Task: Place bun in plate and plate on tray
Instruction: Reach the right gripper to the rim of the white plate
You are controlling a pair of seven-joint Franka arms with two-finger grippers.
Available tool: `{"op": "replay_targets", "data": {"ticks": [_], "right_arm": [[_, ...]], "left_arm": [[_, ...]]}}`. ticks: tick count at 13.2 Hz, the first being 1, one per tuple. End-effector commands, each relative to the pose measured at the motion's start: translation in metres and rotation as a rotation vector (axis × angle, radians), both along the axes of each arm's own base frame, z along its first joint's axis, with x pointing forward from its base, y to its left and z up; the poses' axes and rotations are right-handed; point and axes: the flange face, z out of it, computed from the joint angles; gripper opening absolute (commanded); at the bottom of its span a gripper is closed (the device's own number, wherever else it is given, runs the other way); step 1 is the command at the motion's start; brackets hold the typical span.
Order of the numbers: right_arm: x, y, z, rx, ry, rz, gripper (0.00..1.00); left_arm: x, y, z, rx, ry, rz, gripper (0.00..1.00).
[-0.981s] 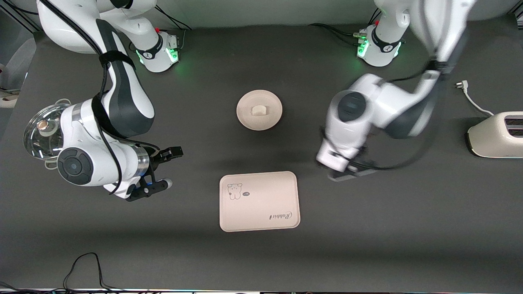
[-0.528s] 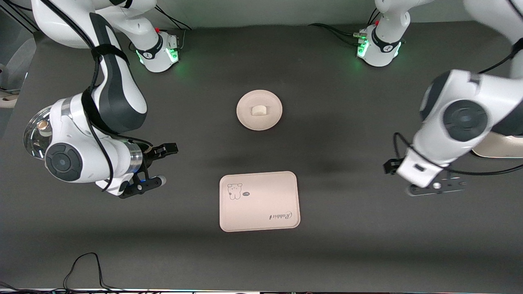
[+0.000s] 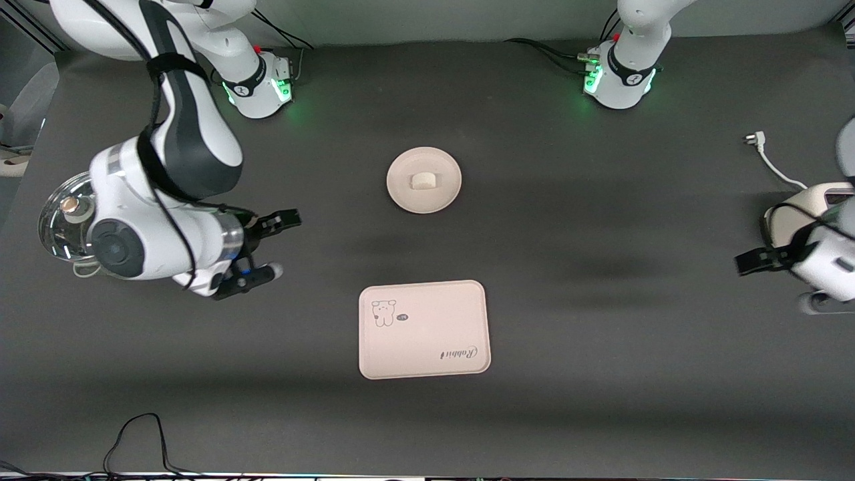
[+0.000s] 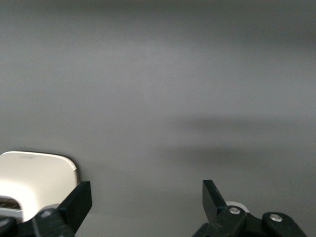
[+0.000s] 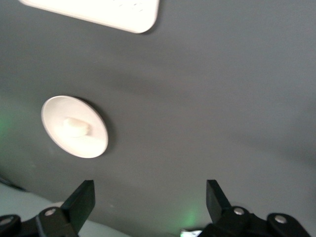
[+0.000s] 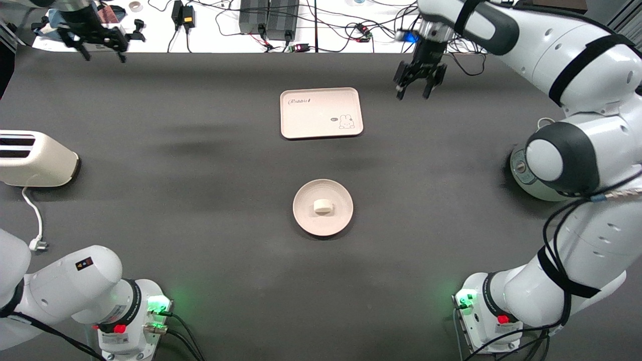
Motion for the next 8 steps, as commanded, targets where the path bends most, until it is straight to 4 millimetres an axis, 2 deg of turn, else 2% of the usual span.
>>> {"op": "replay_targets", "data": {"ticks": [1, 2, 5, 7, 8], "right_arm": [[-0.062, 0.02, -0.029, 0.026, -0.017, 0.004, 1.0], [-0.073, 0.028, -0.041, 0.019, -0.012, 0.014, 1.0], [-0.11, 0.064, -0.085, -0.04, -0.012, -0.01, 1.0], [-0.126, 0.089, -0.109, -0.048, -0.033, -0.082, 1.0], [-0.133, 0.103, -0.117, -0.048, -0.025, -0.095, 1.0]], "left_arm": [[-0.027, -0.006, 0.033, 0.019, 0.021, 0.009, 1.0], [-0.039, 0.001, 0.05, -0.003, 0.004, 0.037, 1.0], [-0.079, -0.01, 0.055, -0.038, 0.002, -0.012, 1.0], [-0.084, -0.034, 0.057, -0.035, -0.008, -0.041, 1.0], [-0.083, -0.035, 0.059, -0.041, -0.014, -0.044, 1.0]]}}
